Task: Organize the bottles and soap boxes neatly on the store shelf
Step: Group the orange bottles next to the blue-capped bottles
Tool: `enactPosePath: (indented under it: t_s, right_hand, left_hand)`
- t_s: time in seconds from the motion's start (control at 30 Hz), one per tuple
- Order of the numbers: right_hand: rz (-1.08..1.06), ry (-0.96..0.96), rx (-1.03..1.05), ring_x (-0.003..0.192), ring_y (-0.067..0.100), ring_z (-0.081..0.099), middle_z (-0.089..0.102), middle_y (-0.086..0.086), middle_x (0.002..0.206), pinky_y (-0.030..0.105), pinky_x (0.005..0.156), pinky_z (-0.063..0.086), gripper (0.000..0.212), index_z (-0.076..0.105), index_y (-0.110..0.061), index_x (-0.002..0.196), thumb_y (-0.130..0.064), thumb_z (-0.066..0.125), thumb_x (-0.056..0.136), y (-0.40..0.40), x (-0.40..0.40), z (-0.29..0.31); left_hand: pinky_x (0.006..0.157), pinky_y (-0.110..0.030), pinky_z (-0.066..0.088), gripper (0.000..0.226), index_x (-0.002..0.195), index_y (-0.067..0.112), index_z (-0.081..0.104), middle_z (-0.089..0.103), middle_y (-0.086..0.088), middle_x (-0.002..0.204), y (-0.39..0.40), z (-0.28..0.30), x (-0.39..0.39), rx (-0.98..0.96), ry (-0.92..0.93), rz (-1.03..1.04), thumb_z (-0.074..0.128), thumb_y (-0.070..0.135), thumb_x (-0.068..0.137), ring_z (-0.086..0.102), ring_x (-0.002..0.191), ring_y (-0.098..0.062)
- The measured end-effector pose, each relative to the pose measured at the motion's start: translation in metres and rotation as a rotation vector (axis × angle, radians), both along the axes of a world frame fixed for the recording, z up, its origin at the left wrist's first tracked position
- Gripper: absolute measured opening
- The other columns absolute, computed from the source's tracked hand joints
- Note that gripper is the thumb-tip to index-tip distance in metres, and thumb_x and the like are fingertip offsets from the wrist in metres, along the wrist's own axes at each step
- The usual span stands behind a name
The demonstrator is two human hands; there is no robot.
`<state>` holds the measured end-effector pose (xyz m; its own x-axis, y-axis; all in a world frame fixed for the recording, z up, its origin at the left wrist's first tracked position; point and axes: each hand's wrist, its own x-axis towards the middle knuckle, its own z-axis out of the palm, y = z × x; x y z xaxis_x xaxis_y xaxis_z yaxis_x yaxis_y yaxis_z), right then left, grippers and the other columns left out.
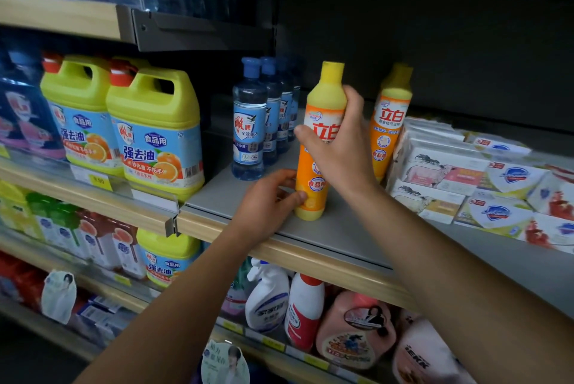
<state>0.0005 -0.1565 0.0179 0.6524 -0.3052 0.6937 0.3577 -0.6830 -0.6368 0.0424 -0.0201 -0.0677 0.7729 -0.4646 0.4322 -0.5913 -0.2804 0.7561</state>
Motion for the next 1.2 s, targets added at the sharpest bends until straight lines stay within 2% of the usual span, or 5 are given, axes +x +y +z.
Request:
enactPosePath:
  t_s: [0.17, 0.3, 0.47, 0.63, 1.2]
  right_hand:
    - [0.081, 0.179, 0.062, 0.089, -0.018, 0.055, 0.052, -0.029, 0.106, 0.005, 0.066, 0.045, 0.073, 0.029, -0.032, 0.143, -0.041, 0.071, 0.083, -0.012, -0.014, -0.022]
    - [0.048, 0.302, -0.017, 0.105, 0.008, 0.060, 0.059, -0.005, 0.130, 0.023, 0.081, 0.050, 0.063, 0.037, -0.024, 0.140, -0.036, 0.069, 0.087, -0.018, -0.022, -0.045]
    - [-0.029, 0.309, -0.054, 0.119, 0.019, 0.058, 0.055, 0.001, 0.138, 0.044, 0.098, 0.051, 0.064, 0.035, -0.019, 0.143, -0.037, 0.066, 0.090, -0.022, -0.004, -0.048]
    - [-0.109, 0.310, -0.039, 0.124, 0.023, 0.054, 0.053, 0.004, 0.140, 0.040, 0.102, 0.046, 0.064, 0.036, -0.016, 0.143, -0.033, 0.067, 0.090, -0.033, 0.034, -0.048]
    - [-0.183, 0.319, 0.121, 0.129, 0.027, 0.048, 0.050, 0.007, 0.142, 0.045, 0.109, 0.038, 0.056, 0.038, -0.017, 0.141, -0.026, 0.065, 0.092, -0.068, 0.178, -0.053]
  left_hand:
    - [0.084, -0.023, 0.051, 0.034, 0.126, 0.026, 0.058, 0.064, 0.010, 0.113, 0.000, 0.002, -0.002, 0.037, -0.019, 0.020, 0.062, 0.034, 0.093, 0.062, 0.094, -0.004]
    - [0.088, -0.028, 0.052, 0.037, 0.130, 0.026, 0.056, 0.065, 0.007, 0.117, -0.001, 0.005, -0.005, 0.077, -0.007, 0.028, 0.060, 0.034, 0.094, 0.062, 0.097, -0.008]
    - [0.085, -0.030, 0.050, 0.046, 0.130, 0.023, 0.057, 0.067, 0.000, 0.120, 0.009, 0.006, 0.000, 0.344, -0.101, 0.152, 0.064, 0.043, 0.088, 0.064, 0.103, -0.017]
    - [0.085, -0.034, 0.050, 0.043, 0.118, 0.027, 0.063, 0.067, -0.002, 0.115, 0.029, 0.003, 0.013, 0.602, -0.215, 0.248, 0.053, 0.057, 0.089, 0.060, 0.106, -0.024]
    - [0.102, -0.038, 0.042, 0.053, 0.119, 0.032, 0.062, 0.062, 0.014, 0.124, 0.028, -0.010, 0.020, 0.590, -0.262, 0.283, 0.041, 0.066, 0.084, 0.048, 0.120, -0.020]
